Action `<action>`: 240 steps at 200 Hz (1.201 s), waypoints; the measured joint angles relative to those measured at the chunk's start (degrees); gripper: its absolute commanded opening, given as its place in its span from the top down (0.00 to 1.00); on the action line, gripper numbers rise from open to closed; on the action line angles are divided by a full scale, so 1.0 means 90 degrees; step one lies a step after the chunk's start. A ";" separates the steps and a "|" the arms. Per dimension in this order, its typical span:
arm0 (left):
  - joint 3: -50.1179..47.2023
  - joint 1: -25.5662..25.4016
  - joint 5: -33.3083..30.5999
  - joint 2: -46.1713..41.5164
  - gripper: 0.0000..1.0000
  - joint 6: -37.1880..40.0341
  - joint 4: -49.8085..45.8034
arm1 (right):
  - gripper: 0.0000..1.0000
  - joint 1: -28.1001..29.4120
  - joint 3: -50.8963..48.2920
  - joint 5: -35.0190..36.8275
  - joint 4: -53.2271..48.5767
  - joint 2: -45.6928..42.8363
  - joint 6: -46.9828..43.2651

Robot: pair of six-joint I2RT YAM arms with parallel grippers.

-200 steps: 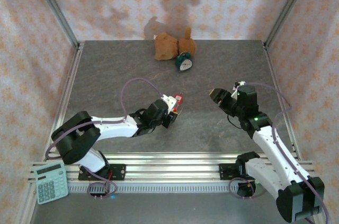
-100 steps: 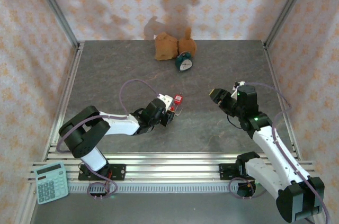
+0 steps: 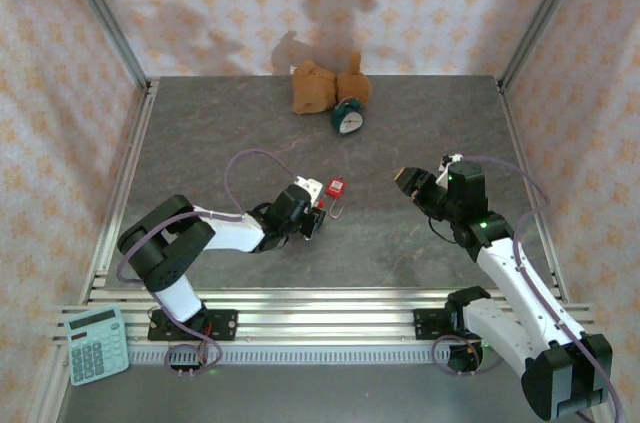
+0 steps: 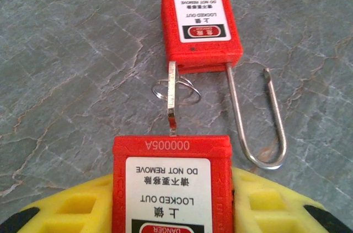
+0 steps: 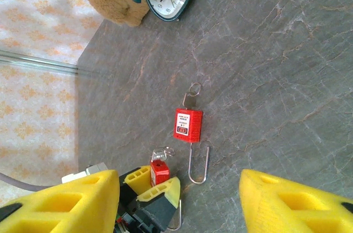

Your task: Unlock with the key

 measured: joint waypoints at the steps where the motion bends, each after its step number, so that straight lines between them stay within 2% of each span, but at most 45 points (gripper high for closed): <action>1: 0.0000 0.0002 0.0002 0.0000 0.87 0.0000 0.0000 | 0.41 0.0000 0.0000 0.0000 0.0000 0.0000 0.0000; 43: 0.0199 0.0032 -0.0342 0.0097 0.81 0.0046 -0.0369 | 0.41 0.0000 -0.0002 0.0000 0.0000 0.0000 0.0000; 61: 0.0357 0.0032 -0.0658 0.0124 0.75 0.0044 -0.0651 | 0.42 0.0000 -0.0005 0.0000 0.0002 0.0000 0.0000; 75: 0.0474 0.0032 -0.0845 0.0182 0.66 0.0041 -0.0816 | 0.41 0.0000 -0.0005 0.0000 0.0007 0.0000 0.0002; 90: 0.0578 0.0032 -0.0984 0.0279 0.64 0.0041 -0.0984 | 0.41 0.0000 -0.0005 -0.0002 0.0027 0.0000 0.0024; 120: 0.0692 0.0032 -0.1054 0.0347 0.60 0.0019 -0.1110 | 0.42 0.0000 -0.0005 -0.0002 0.0027 -0.0007 0.0024; 131: 0.0707 0.0027 -0.1054 0.0367 0.55 0.0022 -0.1124 | 0.41 0.0000 -0.0005 -0.0002 0.0024 -0.0015 0.0024; 170: 0.0814 0.0027 -0.1141 0.0442 0.47 0.0010 -0.1219 | 0.41 0.0000 -0.0005 0.0000 0.0022 -0.0090 0.0022; 195: 0.0991 0.0029 -0.1292 0.0469 0.35 0.0039 -0.1528 | 0.41 0.0000 -0.0005 0.0000 0.0017 -0.0126 0.0019; 216: 0.1178 0.0032 -0.1435 0.0474 0.21 0.0073 -0.1843 | 0.41 0.0000 -0.0002 0.0000 -0.0010 -0.0146 0.0015; 231: 0.1265 0.0039 -0.1491 0.0410 0.01 0.0112 -0.2052 | 0.40 0.0000 0.0005 0.0002 -0.0083 -0.0163 -0.0029; 240: 0.1285 0.0039 -0.1508 0.0267 0.00 0.0141 -0.2210 | 0.39 0.0000 0.0044 0.0010 -0.0172 -0.0163 -0.0066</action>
